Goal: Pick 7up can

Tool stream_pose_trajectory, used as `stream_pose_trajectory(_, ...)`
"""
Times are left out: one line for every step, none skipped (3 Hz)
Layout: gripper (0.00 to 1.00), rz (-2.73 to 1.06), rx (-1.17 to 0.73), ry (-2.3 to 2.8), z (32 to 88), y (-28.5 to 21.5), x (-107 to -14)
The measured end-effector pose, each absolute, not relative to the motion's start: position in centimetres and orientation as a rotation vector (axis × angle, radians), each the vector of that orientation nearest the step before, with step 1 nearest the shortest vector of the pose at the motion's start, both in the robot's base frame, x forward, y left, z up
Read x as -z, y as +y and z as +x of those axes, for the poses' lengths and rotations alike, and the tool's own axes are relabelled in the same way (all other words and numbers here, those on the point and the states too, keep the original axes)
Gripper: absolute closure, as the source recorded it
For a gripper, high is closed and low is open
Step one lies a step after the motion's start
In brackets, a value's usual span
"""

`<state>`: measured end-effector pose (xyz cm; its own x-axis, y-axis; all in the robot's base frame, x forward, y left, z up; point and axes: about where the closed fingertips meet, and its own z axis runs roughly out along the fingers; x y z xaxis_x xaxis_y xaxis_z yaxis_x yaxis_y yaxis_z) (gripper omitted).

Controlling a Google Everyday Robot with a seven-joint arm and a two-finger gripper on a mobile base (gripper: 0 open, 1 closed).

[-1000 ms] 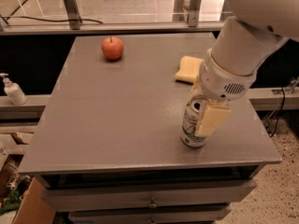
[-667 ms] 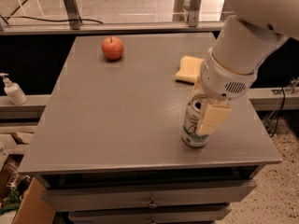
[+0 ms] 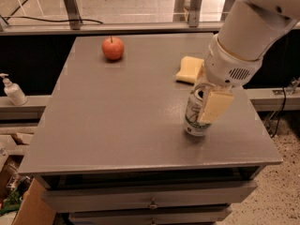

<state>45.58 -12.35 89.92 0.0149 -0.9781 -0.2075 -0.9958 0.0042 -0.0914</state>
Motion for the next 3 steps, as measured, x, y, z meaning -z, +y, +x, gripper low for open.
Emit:
stream_pose_trajectory(1.00,-2.004,-0.173,2.047,47.9,-12.2,-92.5)
stream_pose_trajectory(1.00,-1.902,-0.257,2.006,50.3,-11.7,-96.2)
stream_pose_trajectory(1.00,-1.801,-0.326,1.981,51.7,-11.2,-99.0)
